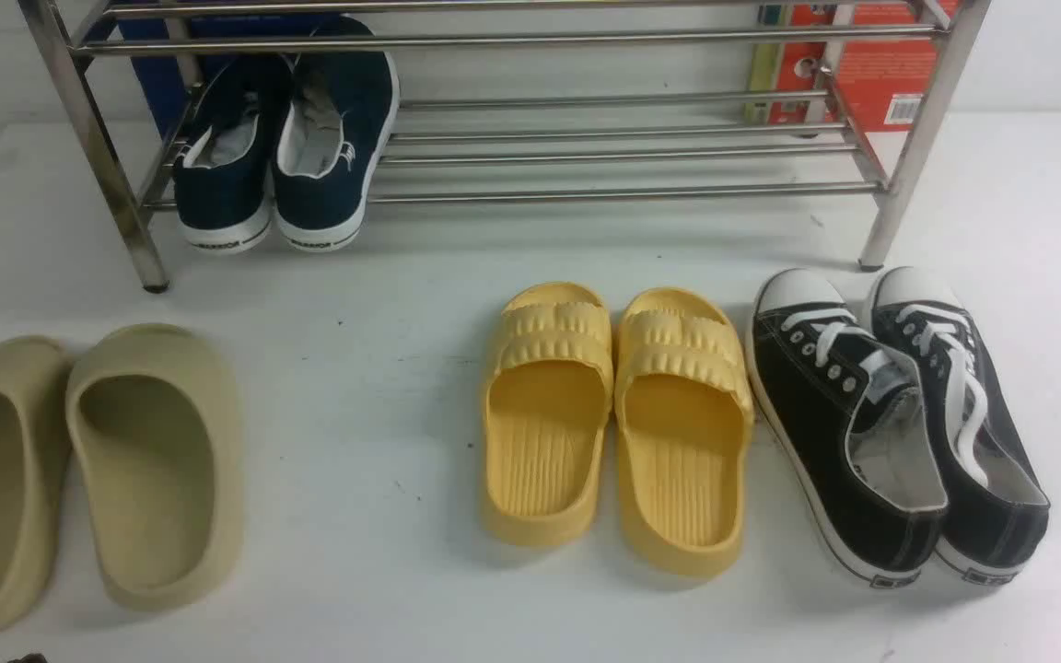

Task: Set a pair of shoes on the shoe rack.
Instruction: Use the right arm to grab the shoe closest to it

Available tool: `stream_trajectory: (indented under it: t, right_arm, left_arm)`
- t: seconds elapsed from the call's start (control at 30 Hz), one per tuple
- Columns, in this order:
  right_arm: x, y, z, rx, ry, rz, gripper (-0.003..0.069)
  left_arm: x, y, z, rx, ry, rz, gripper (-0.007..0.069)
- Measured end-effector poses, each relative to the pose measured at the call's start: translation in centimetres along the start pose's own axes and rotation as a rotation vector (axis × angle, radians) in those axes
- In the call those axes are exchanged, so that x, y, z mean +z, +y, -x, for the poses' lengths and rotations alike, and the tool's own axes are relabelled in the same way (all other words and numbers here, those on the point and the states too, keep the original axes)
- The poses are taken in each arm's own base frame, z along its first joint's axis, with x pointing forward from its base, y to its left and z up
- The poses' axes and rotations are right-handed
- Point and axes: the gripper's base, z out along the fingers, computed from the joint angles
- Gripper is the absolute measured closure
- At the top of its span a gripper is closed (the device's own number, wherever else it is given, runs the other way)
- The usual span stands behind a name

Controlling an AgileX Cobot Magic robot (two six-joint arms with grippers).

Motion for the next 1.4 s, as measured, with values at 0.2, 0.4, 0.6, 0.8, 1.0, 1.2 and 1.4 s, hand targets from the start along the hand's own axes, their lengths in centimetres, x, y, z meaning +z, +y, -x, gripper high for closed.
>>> stream_trajectory:
  t: [0.2,0.4,0.6,0.8,1.0,1.2,1.4]
  right_arm:
    - [0.0,0.0,0.0,0.000,0.000,0.000,0.0419]
    - [0.0,0.0,0.0,0.000,0.000,0.000,0.0419]
    - [0.0,0.0,0.0,0.000,0.000,0.000,0.0419]
    - [0.0,0.0,0.0,0.000,0.000,0.000,0.0419]
    - [0.0,0.0,0.1,0.011,-0.008,0.002,0.0419]
    - [0.0,0.7,1.1,0.529,-0.129,0.113,0.0419]
    - [-0.3,0.4,2.5,0.772,-0.254,0.157,0.0419]
  left_arm:
    - [0.0,0.0,0.0,0.000,0.000,0.000,0.0549]
    - [0.0,0.0,0.0,0.000,0.000,0.000,0.0549]
    - [0.0,0.0,0.0,0.000,0.000,0.000,0.0549]
    - [0.0,0.0,0.0,0.000,0.000,0.000,0.0549]
    - [0.0,0.0,0.0,0.000,0.000,0.000,0.0549]
    - [0.0,0.0,0.0,0.000,0.000,0.000,0.0549]
    - [0.0,0.0,0.0,0.000,0.000,0.000,0.0549]
